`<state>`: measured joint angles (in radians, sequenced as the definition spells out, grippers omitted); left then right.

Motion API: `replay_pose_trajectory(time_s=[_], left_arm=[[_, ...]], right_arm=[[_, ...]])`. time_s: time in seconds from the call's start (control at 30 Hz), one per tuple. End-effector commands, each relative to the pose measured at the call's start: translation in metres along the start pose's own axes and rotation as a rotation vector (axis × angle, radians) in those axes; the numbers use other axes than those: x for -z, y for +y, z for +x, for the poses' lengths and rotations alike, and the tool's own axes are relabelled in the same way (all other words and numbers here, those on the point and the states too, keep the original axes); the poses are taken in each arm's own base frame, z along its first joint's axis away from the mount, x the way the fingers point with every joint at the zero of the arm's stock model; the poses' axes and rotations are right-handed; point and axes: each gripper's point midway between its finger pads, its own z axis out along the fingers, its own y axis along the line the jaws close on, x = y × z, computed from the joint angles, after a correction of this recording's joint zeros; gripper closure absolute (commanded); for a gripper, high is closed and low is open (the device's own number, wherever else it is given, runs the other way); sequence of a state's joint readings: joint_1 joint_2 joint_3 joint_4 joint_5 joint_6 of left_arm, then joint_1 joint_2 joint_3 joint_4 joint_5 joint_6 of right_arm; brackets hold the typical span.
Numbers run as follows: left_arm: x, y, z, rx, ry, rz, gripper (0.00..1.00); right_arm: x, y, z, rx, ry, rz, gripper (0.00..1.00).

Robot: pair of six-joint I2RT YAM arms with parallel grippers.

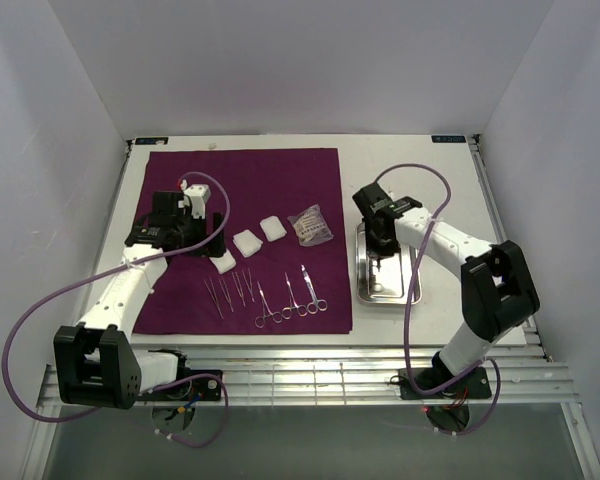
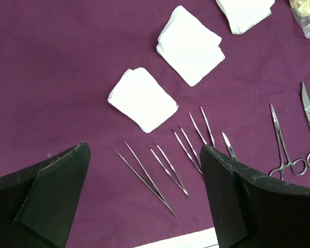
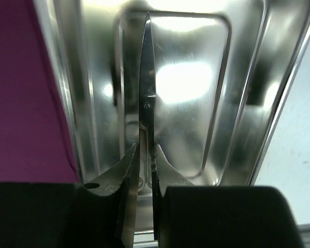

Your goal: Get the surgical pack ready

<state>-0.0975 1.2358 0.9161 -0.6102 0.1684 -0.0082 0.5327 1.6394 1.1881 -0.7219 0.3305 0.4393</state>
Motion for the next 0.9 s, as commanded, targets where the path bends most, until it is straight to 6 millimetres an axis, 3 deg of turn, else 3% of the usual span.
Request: replay_pose_trajectory(time_s=[0.0,0.27,0.6,0.73,0.87], left_arm=[[0.004,0.001,-0.013,0.0,-0.032,0.003,0.02],[0.002,0.003,-0.015,0.007,-0.027,0.004,0.02],[0.002,0.005,-0.015,0.021,-0.024,0.008,0.02],[0.0,0.004,-0.008,0.02,-0.014,0.014,0.02],[-0.002,0.003,0.0,-0.027,-0.01,0.032,0.02]], right_arm=[[-0.012,0.002,0.021,-0.067,0.044,0.006,0.92],[-0.028,0.006,0.052,-0.078,0.119,-0.002,0.92],[-0.038,0.005,0.071,-0.011,0.17,0.013,0.91],[-0.037,0.005,0.069,-0.002,0.163,0.009,0.74],[-0.033,0.007,0.063,0.004,0.147,-0.009,0.67]])
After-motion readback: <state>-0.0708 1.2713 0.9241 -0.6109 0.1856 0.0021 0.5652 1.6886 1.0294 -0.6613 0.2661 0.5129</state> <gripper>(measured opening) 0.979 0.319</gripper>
